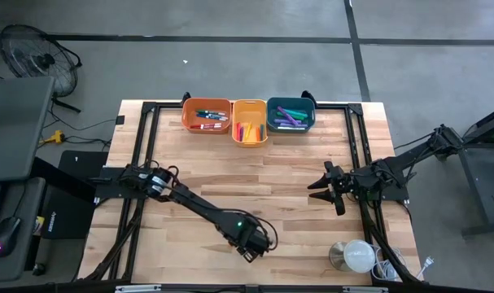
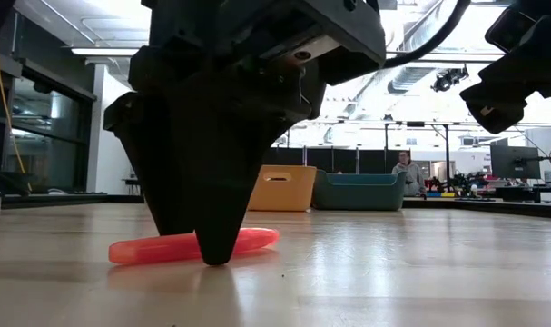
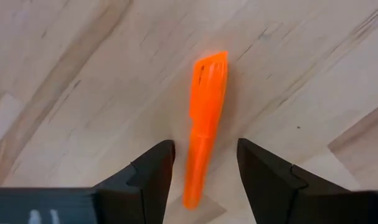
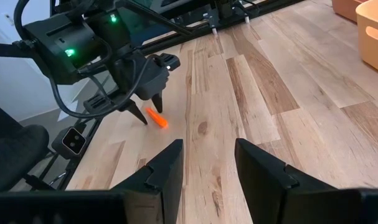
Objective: Pick & Place Markers
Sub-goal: Put the orange pen into the yellow bin
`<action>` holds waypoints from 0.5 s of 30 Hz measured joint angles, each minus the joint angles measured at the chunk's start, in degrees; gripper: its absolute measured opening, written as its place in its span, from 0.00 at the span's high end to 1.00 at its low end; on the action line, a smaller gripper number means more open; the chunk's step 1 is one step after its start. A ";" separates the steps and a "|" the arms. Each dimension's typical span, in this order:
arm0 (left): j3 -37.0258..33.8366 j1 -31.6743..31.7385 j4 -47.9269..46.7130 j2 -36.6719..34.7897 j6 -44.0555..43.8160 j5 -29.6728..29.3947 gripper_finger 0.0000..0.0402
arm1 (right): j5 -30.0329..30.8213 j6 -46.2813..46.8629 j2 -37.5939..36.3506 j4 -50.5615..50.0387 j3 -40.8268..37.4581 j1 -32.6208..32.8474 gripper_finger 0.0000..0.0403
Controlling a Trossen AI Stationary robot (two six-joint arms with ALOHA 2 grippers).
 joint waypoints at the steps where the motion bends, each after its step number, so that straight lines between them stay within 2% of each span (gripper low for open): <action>1: 0.00 -0.10 -0.13 0.00 0.57 -0.19 0.56 | 0.02 0.01 -0.02 0.00 0.00 -0.01 0.67; 15: 0.15 -0.04 -2.82 1.16 2.53 0.59 0.57 | 0.02 0.00 -0.01 0.00 0.00 -0.01 0.67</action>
